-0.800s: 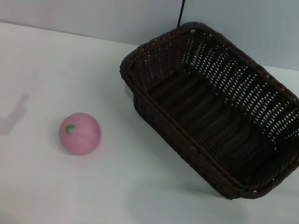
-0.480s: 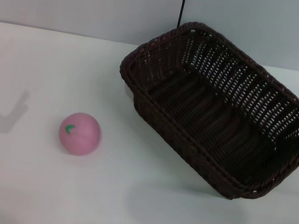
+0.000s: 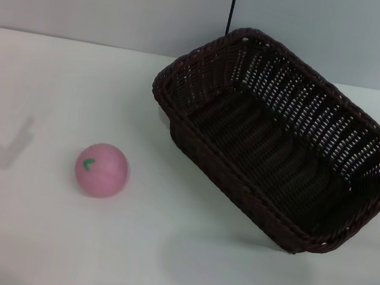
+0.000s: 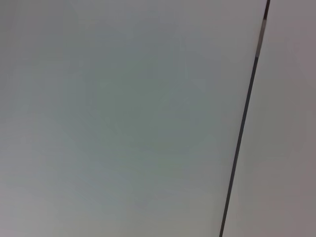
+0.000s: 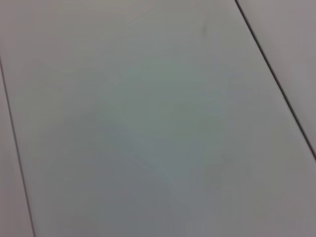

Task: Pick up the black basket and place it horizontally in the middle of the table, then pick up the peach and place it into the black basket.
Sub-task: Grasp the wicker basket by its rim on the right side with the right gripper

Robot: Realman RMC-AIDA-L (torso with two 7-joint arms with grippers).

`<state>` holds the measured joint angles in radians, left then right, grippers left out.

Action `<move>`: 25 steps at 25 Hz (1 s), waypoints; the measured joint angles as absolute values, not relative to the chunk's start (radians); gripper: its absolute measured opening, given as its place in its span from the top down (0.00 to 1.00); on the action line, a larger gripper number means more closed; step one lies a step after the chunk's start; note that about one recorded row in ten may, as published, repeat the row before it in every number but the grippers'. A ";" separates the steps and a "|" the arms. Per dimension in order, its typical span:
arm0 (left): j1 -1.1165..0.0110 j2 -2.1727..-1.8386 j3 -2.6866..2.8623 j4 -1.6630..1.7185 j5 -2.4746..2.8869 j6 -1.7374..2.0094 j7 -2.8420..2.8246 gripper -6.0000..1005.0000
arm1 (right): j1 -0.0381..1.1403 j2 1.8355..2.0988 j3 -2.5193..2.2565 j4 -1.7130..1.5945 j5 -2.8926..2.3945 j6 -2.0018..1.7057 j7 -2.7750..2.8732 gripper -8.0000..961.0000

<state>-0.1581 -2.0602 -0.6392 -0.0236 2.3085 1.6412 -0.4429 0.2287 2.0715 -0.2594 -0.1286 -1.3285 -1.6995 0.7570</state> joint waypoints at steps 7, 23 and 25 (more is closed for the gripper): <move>-0.158 -2.057 -0.637 0.013 2.310 1.648 -0.486 0.17 | 0.184 2.069 -0.260 -0.460 -1.473 -1.699 1.085 0.39; -0.177 -2.057 -0.639 0.024 2.310 1.650 -0.486 0.17 | 0.451 1.941 -0.301 -1.324 -2.182 -1.893 2.147 0.40; -0.177 -2.057 -0.639 0.022 2.309 1.652 -0.486 0.17 | 0.529 1.910 -0.309 -1.330 -2.289 -1.933 2.189 0.40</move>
